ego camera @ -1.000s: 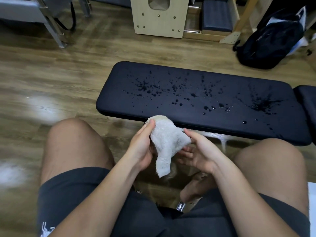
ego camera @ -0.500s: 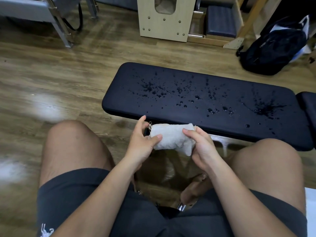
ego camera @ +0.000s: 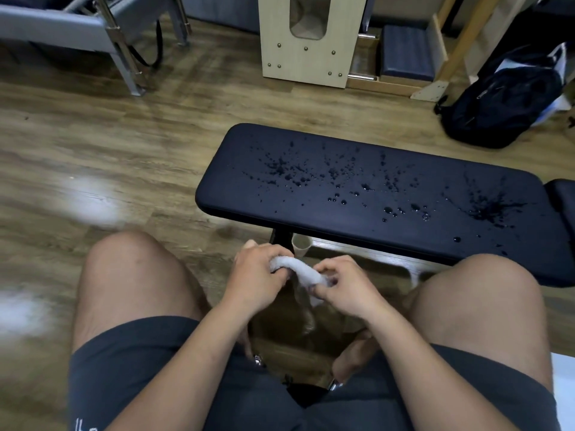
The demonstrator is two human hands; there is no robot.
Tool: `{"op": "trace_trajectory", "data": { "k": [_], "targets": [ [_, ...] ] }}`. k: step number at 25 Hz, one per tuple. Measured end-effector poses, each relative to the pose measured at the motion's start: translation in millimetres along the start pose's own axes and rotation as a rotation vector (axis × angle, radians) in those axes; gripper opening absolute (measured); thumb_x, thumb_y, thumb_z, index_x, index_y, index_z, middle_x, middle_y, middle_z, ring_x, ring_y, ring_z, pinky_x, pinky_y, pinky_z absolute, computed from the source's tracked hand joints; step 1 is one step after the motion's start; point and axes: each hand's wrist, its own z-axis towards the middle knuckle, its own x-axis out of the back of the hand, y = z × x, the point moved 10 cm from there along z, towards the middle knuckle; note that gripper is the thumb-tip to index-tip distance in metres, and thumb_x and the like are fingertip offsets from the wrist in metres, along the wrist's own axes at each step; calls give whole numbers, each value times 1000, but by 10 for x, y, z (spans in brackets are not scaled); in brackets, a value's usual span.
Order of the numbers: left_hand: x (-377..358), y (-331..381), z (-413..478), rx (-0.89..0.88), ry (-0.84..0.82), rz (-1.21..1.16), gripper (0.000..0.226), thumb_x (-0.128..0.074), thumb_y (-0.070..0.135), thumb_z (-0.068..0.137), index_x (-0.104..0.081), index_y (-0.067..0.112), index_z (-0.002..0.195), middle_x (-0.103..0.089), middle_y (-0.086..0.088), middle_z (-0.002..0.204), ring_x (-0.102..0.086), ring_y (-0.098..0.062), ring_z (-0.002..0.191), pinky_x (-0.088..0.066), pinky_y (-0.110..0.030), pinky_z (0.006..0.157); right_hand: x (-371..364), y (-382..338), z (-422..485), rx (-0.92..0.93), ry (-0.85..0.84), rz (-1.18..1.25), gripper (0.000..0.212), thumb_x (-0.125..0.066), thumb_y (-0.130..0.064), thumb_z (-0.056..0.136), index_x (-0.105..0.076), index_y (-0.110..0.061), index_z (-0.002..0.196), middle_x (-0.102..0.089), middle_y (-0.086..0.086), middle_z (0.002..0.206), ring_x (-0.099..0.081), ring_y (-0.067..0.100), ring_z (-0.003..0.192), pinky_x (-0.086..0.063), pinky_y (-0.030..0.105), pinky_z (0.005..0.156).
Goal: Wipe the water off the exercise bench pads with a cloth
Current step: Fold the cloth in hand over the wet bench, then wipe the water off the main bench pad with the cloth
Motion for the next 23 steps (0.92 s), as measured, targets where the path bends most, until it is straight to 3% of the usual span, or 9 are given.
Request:
{"op": "trace_trajectory", "data": {
  "k": [2,4,6,8,12,15,17,20,23],
  "targets": [
    [44,-128,-46,108,-11,-92,17,-76,25,74,-73,38,85,-67,16,78,-55,-17,92,-48,-38,87,116,-28,26,-18,70,144,13,-68,-15,69,-64,-27,69,-62,-6,87,-57,8,79,-45,24,69],
    [75,-255,-64,197,-10,-260,12,-76,32,73,-73,40,81,-67,11,75,-63,-16,87,-52,-39,84,203,-25,13,-83,97,441,6,-65,-14,69,-66,-19,73,-62,-4,71,-57,12,69,-43,29,65],
    [71,-274,-95,227,-44,-464,13,-76,22,77,-73,34,80,-71,7,75,-65,-12,75,-53,-39,76,188,-45,5,-101,85,709,12,-64,-15,74,-68,-17,86,-69,4,81,-65,19,79,-50,38,73],
    [45,-262,-144,256,-58,-606,26,-70,3,83,-72,29,85,-71,6,84,-63,-9,78,-52,-33,73,158,-98,-5,-93,95,800,15,-61,-10,84,-67,-17,96,-73,5,94,-68,20,90,-53,37,81],
    [31,-275,-295,294,-20,-532,37,-65,-1,86,-63,31,106,-66,7,106,-63,-7,96,-49,-19,76,188,-219,-65,6,210,495,10,-55,-13,91,-57,-22,89,-64,-3,83,-62,16,81,-47,28,69],
    [85,-351,-299,236,0,-242,21,-71,15,83,-66,32,94,-68,15,82,-60,5,75,-40,-7,66,196,-432,26,119,250,244,10,-53,-15,92,-51,-22,84,-59,-2,75,-55,16,72,-43,30,62],
    [181,-436,-196,244,11,-259,18,-70,18,81,-63,34,80,-66,14,70,-59,0,67,-39,-11,59,230,-745,230,217,244,99,10,-56,-14,90,-56,-23,87,-62,-2,78,-57,15,76,-44,27,67],
    [468,-664,271,257,90,-318,11,-67,18,82,-62,28,80,-65,12,69,-58,-5,67,-40,-15,58,368,-1394,758,346,298,7,16,-60,-14,88,-61,-27,97,-61,-14,79,-55,1,74,-36,7,66],
    [629,-913,848,272,116,-357,9,-67,22,87,-59,27,86,-66,10,73,-58,-5,66,-40,-16,58,405,-1894,1462,339,324,0,14,-60,-17,89,-63,-27,98,-63,-16,81,-55,3,75,-37,10,65]
  ]
}}
